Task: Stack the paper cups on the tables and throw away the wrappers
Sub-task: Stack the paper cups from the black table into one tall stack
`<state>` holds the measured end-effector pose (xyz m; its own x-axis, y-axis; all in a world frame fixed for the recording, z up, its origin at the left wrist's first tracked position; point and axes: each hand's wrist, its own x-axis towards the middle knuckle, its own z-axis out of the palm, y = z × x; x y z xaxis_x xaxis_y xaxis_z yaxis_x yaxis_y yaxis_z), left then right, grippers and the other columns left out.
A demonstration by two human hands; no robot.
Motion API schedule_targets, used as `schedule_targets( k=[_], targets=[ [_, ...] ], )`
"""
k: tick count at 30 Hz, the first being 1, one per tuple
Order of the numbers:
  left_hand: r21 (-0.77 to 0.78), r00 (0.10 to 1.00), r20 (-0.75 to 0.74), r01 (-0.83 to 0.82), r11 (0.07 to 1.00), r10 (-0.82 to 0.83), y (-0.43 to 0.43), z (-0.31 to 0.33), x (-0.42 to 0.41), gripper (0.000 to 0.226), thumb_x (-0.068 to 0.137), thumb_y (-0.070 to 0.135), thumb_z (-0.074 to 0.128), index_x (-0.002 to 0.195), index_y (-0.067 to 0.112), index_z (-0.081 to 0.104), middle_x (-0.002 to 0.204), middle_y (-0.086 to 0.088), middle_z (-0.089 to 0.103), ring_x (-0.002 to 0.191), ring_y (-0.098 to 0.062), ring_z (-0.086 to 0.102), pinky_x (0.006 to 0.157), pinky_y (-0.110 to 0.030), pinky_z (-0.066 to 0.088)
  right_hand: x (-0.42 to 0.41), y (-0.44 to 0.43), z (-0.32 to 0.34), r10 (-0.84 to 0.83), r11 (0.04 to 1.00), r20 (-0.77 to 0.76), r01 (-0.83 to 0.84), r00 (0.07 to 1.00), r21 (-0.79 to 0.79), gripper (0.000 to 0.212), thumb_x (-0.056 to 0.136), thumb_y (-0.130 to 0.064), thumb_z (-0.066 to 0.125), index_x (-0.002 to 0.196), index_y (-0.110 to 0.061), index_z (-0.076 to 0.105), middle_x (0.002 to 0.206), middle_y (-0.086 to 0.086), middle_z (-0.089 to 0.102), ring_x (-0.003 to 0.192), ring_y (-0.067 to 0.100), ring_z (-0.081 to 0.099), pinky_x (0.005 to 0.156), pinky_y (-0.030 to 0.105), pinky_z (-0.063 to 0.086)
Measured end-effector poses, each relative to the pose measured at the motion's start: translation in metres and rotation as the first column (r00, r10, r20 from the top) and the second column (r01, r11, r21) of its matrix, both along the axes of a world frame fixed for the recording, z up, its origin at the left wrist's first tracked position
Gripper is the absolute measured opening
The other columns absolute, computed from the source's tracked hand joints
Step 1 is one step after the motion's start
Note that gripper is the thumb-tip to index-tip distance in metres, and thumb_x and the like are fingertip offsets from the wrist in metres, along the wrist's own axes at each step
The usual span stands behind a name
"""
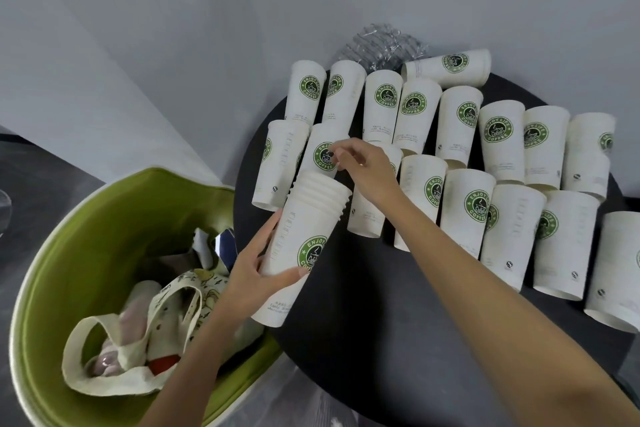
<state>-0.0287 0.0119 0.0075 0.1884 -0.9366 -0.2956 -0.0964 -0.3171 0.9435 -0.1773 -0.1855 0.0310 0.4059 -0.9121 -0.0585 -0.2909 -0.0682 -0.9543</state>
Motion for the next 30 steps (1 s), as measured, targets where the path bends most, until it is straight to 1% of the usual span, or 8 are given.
schedule_targets(
  k=[2,6,9,12,19,23,25,30],
  targets=[
    [-0.005,1.0,0.005,-0.003,1.0,0.003,-0.005,-0.001,0.007,0.099,0.064,0.032,0.084,0.149,0.031,0.033,0.142,0.01,0.054,0.128,-0.013,0.055,0.098,-0.032,0.052,0.012,-0.013,-0.003,0.017,1.0,-0.007,-0.017,1.0,0.003,0.016,0.094,-0.016,0.052,0.094,-0.022,0.067,0.086,-0.003,0.067,0.079,0.016,0.063,0.083,0.03,0.051],
    [0.0,0.999,0.013,-0.039,0.999,0.039,-0.014,-0.002,0.02,0.094,0.061,0.037,0.083,0.142,0.046,0.036,0.141,0.013,0.053,0.124,-0.01,0.057,0.092,-0.025,0.054,0.037,-0.04,-0.008,0.032,0.999,-0.035,-0.032,0.999,0.014,0.015,0.094,-0.016,0.053,0.095,-0.015,0.068,0.084,-0.004,0.066,0.084,0.019,0.064,0.083,0.026,0.05],
    [0.012,0.999,0.027,-0.048,0.999,0.048,-0.02,-0.005,0.029,0.097,0.061,0.039,0.084,0.145,0.044,0.034,0.143,0.01,0.052,0.126,-0.011,0.056,0.096,-0.029,0.053,0.056,-0.058,-0.017,0.064,0.998,-0.091,-0.064,0.994,-0.001,0.014,0.092,-0.016,0.056,0.098,-0.015,0.069,0.095,-0.004,0.067,0.08,0.009,0.057,0.075,0.012,0.044],
    [0.026,0.998,0.041,-0.041,0.999,0.04,-0.024,-0.011,0.037,0.101,0.063,0.039,0.085,0.149,0.038,0.032,0.146,0.008,0.05,0.129,-0.014,0.054,0.101,-0.035,0.05,0.074,-0.072,-0.024,0.105,0.994,-0.138,-0.109,0.985,-0.022,0.013,0.092,-0.017,0.057,0.098,-0.018,0.069,0.104,-0.005,0.068,0.076,-0.001,0.053,0.072,0.007,0.039],
    [0.014,0.997,0.033,-0.067,0.998,0.067,-0.029,-0.014,0.045,0.097,0.063,0.039,0.084,0.146,0.039,0.035,0.149,0.013,0.045,0.131,-0.01,0.051,0.1,-0.025,0.049,0.107,-0.094,-0.025,0.226,0.97,-0.215,-0.24,0.95,-0.042,0.019,0.094,-0.015,0.053,0.107,-0.013,0.067,0.112,0.002,0.064,0.101,0.012,0.055,0.092,0.022,0.04],
    [0.007,0.997,0.035,-0.075,0.997,0.075,-0.029,-0.014,0.052,0.092,0.065,0.038,0.085,0.143,0.046,0.037,0.151,0.016,0.042,0.131,-0.011,0.051,0.101,-0.029,0.05,0.122,-0.099,-0.027,0.303,0.944,-0.283,-0.327,0.91,-0.038,0.02,0.094,-0.013,0.052,0.104,-0.011,0.068,0.112,0.0,0.064,0.099,0.008,0.052,0.079,0.012,0.031],
    [0.007,0.996,0.038,-0.086,0.996,0.086,-0.029,-0.015,0.054,0.092,0.064,0.038,0.085,0.143,0.046,0.037,0.151,0.015,0.042,0.13,-0.011,0.053,0.099,-0.027,0.051,0.125,-0.1,-0.032,0.338,0.935,-0.317,-0.354,0.886,0.01,0.021,0.094,-0.012,0.05,0.104,-0.012,0.069,0.114,-0.002,0.065,0.101,0.007,0.052,0.08,0.014,0.032],
    [0.008,0.994,0.042,-0.1,0.995,0.099,-0.029,-0.018,0.056,0.092,0.063,0.039,0.085,0.141,0.049,0.037,0.149,0.013,0.045,0.129,-0.012,0.054,0.098,-0.026,0.051,0.129,-0.099,-0.039,0.359,0.932,-0.371,-0.353,0.856,0.087,0.032,0.089,-0.004,0.042,0.095,-0.016,0.071,0.116,0.002,0.064,0.107,0.016,0.057,0.085,0.022,0.04]
  ],
)
